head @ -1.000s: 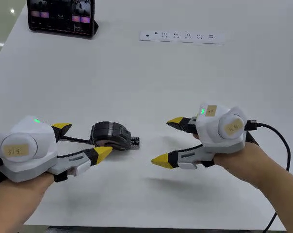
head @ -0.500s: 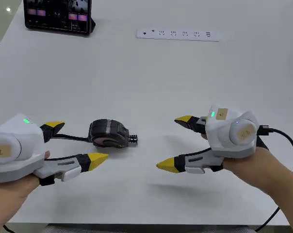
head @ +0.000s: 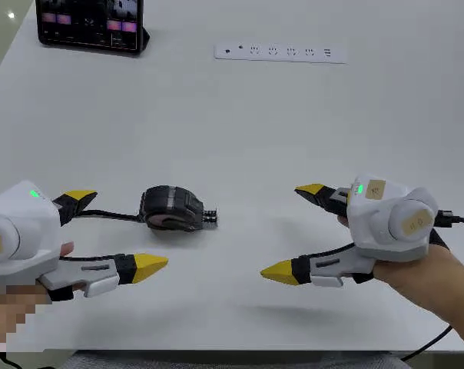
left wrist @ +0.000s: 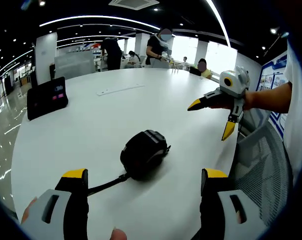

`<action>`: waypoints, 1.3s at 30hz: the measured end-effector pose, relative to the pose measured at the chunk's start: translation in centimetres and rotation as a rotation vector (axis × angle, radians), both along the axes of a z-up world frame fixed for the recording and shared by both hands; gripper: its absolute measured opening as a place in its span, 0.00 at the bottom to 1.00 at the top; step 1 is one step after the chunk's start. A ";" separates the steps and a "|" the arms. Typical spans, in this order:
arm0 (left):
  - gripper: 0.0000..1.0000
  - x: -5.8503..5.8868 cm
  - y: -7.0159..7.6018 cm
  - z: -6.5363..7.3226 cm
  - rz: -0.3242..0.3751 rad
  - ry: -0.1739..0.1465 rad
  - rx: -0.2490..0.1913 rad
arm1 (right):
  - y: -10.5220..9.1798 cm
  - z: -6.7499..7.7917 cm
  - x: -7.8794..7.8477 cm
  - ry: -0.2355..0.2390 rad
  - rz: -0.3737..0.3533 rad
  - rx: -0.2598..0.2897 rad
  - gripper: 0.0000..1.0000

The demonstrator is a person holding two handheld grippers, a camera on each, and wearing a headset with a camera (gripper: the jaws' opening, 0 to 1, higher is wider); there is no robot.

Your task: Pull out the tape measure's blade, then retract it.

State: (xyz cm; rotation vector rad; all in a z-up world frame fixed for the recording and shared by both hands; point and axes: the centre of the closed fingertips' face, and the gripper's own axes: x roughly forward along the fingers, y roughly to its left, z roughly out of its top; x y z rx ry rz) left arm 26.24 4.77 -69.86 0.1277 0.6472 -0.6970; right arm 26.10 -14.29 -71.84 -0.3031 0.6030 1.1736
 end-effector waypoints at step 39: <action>0.99 -1.8 0.7 0.2 -0.103 -0.009 0.015 | -4.6 0.7 -1.9 0.015 -0.085 -0.047 0.99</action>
